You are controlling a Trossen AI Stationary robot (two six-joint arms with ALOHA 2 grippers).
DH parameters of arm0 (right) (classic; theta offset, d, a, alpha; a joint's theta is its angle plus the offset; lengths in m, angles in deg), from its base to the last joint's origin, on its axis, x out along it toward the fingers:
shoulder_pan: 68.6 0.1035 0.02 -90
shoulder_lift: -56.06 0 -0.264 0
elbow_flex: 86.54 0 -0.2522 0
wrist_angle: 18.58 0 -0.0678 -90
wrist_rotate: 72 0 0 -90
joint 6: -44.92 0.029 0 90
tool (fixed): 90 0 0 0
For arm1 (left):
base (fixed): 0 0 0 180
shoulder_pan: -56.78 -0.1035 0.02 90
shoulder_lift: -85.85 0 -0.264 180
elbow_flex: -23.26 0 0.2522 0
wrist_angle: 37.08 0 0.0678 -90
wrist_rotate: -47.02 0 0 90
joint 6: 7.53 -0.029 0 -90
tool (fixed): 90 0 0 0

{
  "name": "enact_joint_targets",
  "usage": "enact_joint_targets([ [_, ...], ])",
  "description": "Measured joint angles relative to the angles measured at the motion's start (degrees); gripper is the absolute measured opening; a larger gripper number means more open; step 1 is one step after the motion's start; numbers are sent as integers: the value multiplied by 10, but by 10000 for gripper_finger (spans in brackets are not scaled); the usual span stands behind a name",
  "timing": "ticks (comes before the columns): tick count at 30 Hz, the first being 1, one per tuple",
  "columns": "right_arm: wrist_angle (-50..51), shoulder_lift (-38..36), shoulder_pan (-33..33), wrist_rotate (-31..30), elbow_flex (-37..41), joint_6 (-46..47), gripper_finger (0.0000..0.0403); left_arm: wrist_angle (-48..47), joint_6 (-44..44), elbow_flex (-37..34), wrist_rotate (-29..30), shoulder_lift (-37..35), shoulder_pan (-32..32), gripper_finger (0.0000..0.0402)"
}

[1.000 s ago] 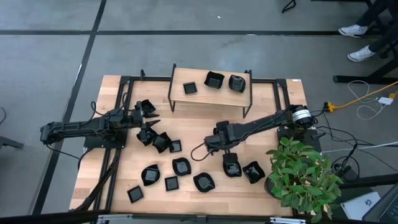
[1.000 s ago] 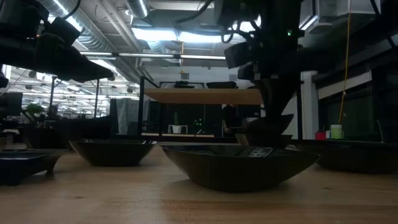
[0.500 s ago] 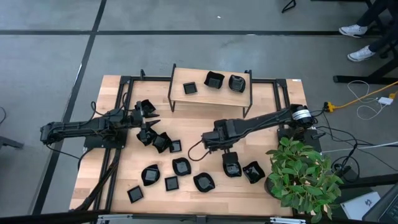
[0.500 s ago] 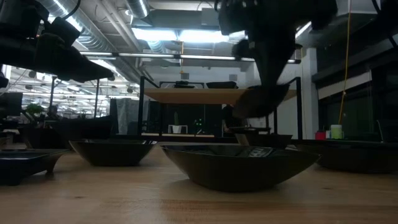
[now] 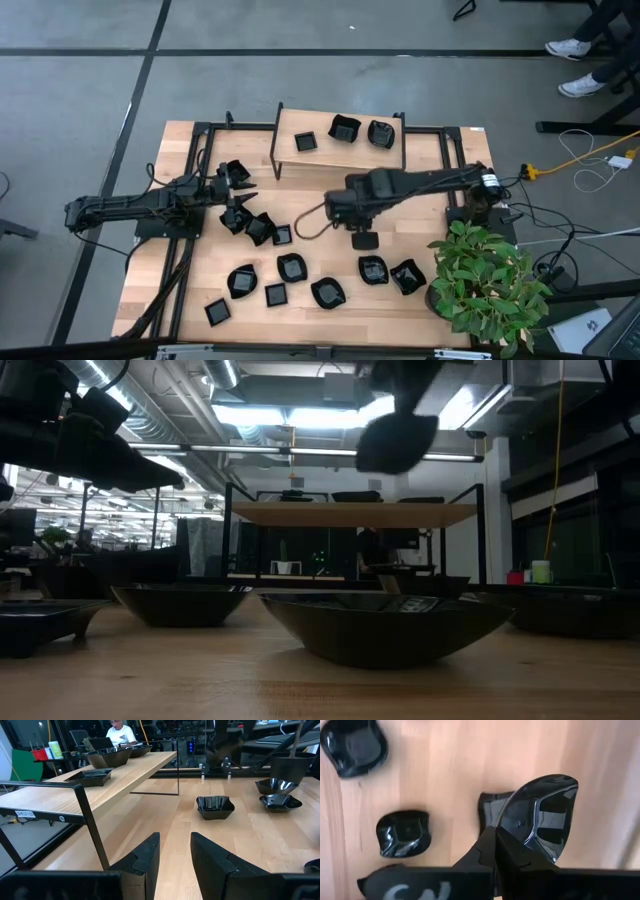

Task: Pick & Place Mini shaped plates
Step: Stack the leaf-shaped plate on top of the leaf-shaped plate on the shelf

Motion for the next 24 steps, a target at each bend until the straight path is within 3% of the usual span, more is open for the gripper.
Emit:
enact_joint_targets([
  [7, 46, 0, -62, -97, -93, 1, 2, 0, 0, 0, 0, 0, 0, 104],
  [11, 60, 0, -110, -107, -119, 1, 2, 0, 0, 0, 0, 0, 0, 104],
  [17, 71, 0, -186, -108, -107, -23, 2, 0, 0, 0, 0, 0, 0, 104],
  [24, 70, -5, -253, -150, -66, -47, 2, 0, 0, 0, 0, 0, 0, 104],
])
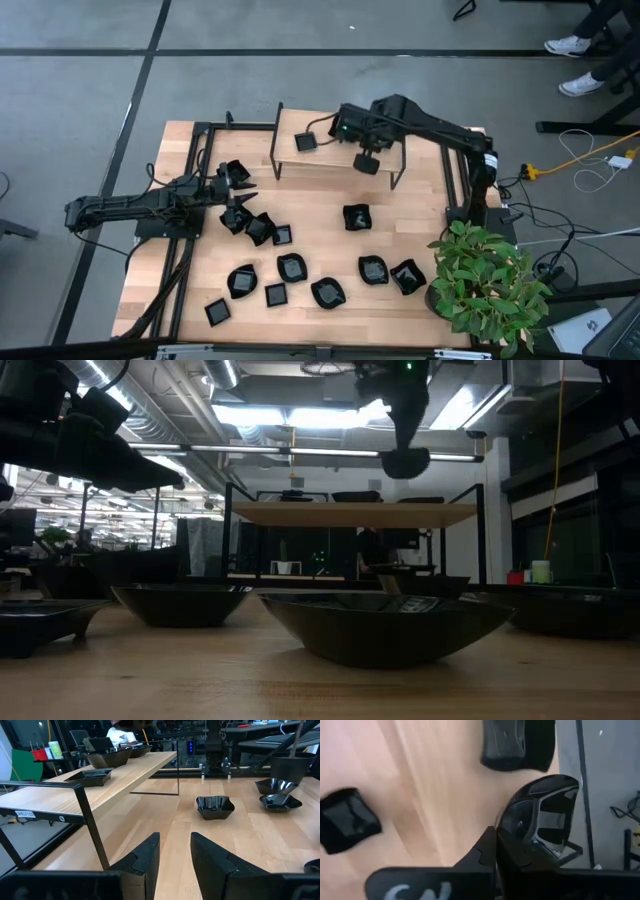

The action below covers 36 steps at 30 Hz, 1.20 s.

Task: Pick & Place Mini shaped plates
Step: Stack the leaf-shaped plate on top of the leaf-shaped plate on the shelf

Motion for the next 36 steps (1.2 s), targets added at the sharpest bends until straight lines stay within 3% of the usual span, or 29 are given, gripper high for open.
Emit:
enact_joint_targets([
  [10, -36, -1, -51, 0, 107, -61, 2, 0, 0, 0, 0, 0, 0, 104],
  [18, -42, -1, -58, 0, 121, -55, 9, 0, 0, 0, 0, 0, 0, 104],
  [36, -46, -1, -45, 3, 121, -54, 156, 0, 0, 0, 0, 0, 0, 104],
])
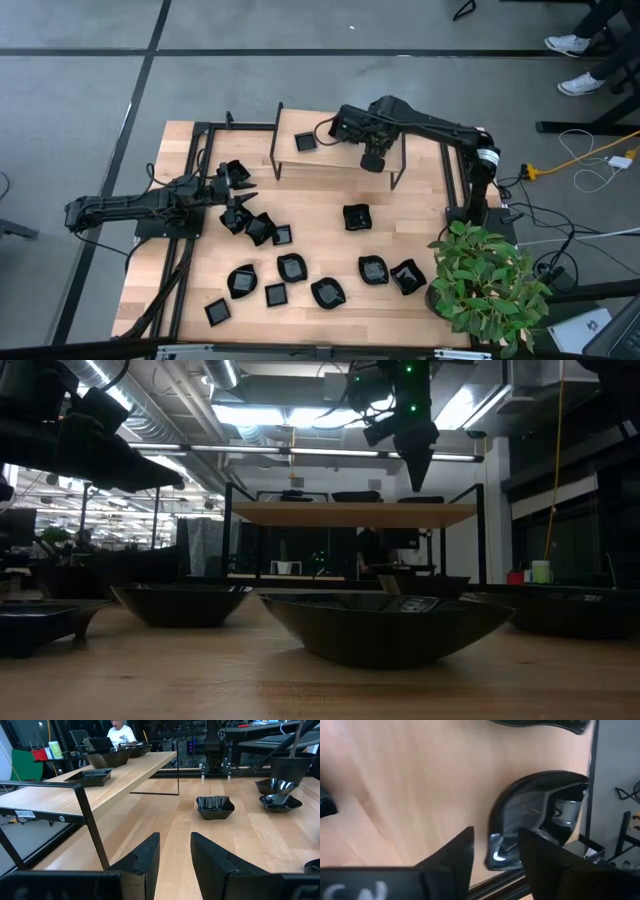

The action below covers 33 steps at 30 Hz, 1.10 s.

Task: Pick & Place Mini shaped plates
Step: Stack the leaf-shaped plate on top of the leaf-shaped plate on the shelf

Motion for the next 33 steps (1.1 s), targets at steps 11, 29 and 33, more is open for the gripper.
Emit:
enact_joint_targets([
  [11, 0, 0, 63, 3, 0, 35, 180, 0, 0, 0, 0, 0, 0, 104],
  [29, -152, 0, 153, 162, 0, 24, 180, 0, 0, 0, 0, 0, 0, 104],
  [33, -188, 0, 177, 211, 0, 30, 180, 0, 0, 0, 0, 0, 0, 104],
])
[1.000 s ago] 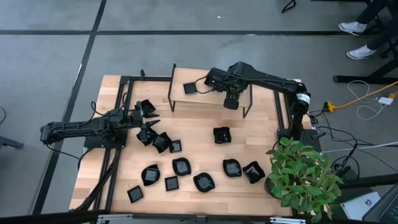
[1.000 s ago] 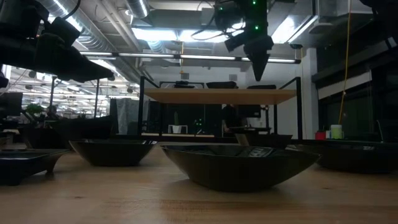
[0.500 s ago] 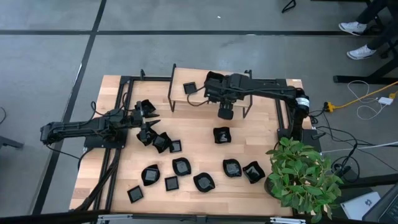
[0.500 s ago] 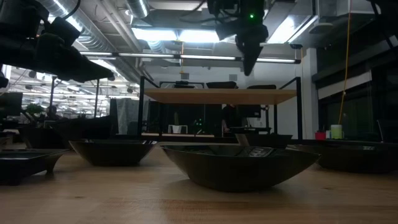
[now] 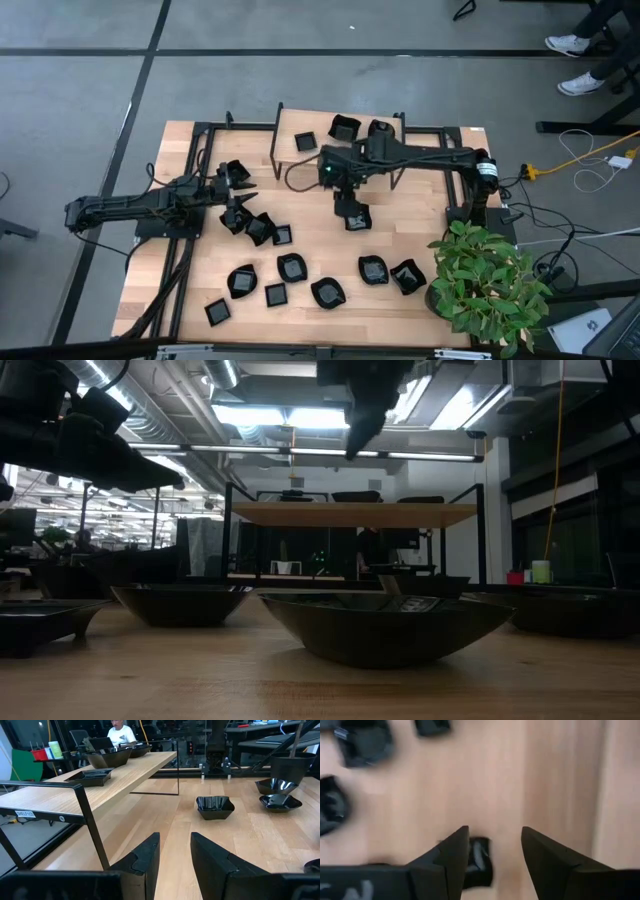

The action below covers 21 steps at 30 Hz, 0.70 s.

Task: Pick & Place Mini shaped plates
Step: Stack the leaf-shaped plate on top of the leaf-shaped plate on the shelf

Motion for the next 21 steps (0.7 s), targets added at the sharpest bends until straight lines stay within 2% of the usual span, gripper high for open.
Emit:
enact_joint_targets([
  [9, -73, 0, 67, 32, 0, -2, 180, 0, 0, 0, 0, 0, 0, 104],
  [21, -70, 0, 131, 30, 0, -2, 180, 0, 0, 0, 0, 0, 0, 104],
])
